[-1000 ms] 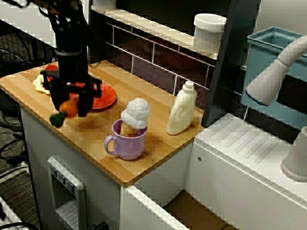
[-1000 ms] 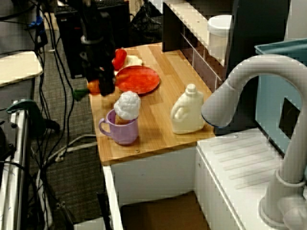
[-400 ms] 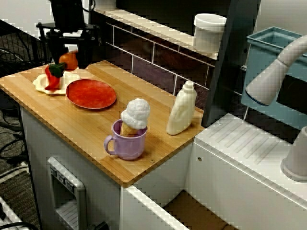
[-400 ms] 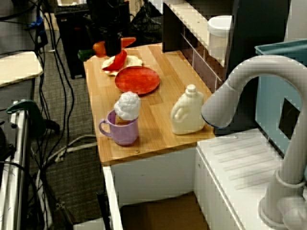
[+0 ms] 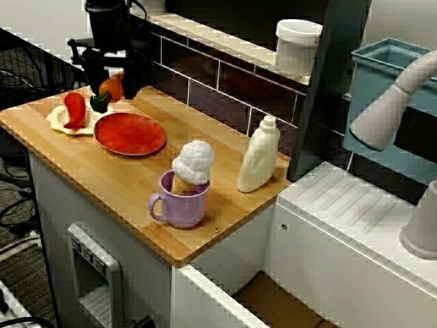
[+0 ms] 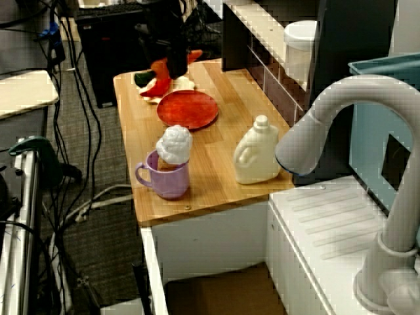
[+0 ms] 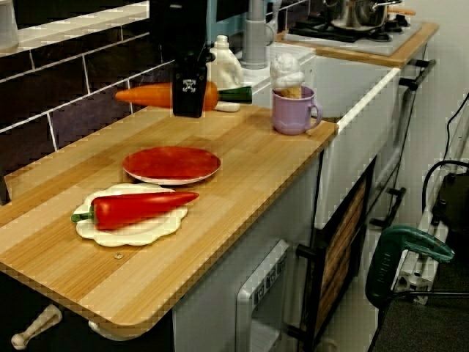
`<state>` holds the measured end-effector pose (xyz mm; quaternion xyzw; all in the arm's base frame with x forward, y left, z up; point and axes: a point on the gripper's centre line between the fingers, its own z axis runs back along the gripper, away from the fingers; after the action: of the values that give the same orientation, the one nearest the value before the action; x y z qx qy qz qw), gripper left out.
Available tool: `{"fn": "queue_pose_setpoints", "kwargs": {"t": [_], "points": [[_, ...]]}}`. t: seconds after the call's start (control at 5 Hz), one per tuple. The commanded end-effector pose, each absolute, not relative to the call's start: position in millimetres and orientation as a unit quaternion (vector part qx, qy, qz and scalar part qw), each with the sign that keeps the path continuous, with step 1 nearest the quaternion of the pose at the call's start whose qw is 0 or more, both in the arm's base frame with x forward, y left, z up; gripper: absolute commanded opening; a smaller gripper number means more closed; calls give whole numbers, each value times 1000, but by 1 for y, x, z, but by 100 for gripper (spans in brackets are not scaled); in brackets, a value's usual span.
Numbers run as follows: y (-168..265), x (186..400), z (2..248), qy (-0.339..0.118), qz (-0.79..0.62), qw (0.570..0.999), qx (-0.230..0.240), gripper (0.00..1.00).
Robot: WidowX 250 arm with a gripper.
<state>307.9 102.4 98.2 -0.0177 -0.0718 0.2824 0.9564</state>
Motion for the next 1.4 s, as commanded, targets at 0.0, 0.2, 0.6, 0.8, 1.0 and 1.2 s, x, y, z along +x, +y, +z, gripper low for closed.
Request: {"fn": "queue_pose_setpoints", "kwargs": {"t": [0.0,0.2,0.6,0.8,1.0,1.2], "points": [[117,331,90,-107,285,952,15,0],[119,324,75,-105,279,954,24,0],[113,313,59,-104,266,957,43,0],[111,309,52,-97,268,957,53,100],[111,308,51,-93,267,958,52,100],[113,307,55,-88,269,958,43,100]]}}
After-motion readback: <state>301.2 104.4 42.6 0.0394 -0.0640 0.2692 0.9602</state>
